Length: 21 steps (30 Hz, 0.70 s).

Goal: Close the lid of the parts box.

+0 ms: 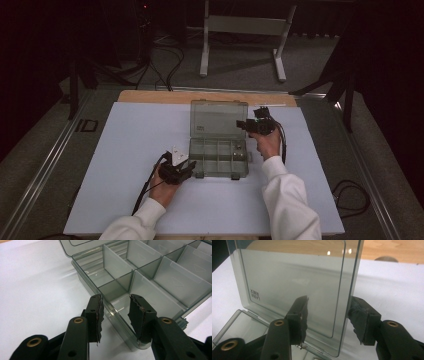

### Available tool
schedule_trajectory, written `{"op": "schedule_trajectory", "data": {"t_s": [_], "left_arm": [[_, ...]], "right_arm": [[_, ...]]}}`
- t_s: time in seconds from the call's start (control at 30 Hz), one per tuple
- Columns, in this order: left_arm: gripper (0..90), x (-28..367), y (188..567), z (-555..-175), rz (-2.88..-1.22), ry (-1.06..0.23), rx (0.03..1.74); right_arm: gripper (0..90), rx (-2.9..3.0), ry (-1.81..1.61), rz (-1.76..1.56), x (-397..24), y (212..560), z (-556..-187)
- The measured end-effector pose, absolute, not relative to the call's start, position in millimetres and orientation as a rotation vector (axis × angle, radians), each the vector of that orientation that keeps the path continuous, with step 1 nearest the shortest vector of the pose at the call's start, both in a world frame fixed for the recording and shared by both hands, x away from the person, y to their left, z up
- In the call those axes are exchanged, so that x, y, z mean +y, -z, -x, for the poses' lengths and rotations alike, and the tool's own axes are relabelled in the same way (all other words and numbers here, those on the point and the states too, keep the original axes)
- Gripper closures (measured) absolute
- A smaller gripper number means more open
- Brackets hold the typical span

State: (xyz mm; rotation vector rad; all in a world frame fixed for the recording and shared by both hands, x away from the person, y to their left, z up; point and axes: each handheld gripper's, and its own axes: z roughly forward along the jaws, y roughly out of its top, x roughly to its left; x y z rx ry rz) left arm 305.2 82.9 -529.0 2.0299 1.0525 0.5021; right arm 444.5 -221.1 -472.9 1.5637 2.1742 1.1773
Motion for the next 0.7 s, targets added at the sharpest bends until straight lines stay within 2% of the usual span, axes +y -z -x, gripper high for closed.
{"op": "schedule_trajectory", "data": {"t_s": [0.3, 0.5, 0.7], "left_arm": [[63.2, 83, 529, -305, -2.033, -0.503, 1.052], [63.3, 83, 529, -305, -2.034, -0.503, 1.052], [63.3, 83, 529, -306, -2.034, -0.502, 1.052]], "right_arm": [[54.4, 2.210, -1.233, -1.497, -224, 464, -441], [50.4, 2.247, -1.069, -1.514, -212, 466, -446], [44.3, 2.280, -0.978, -1.619, -212, 486, -451]]}}
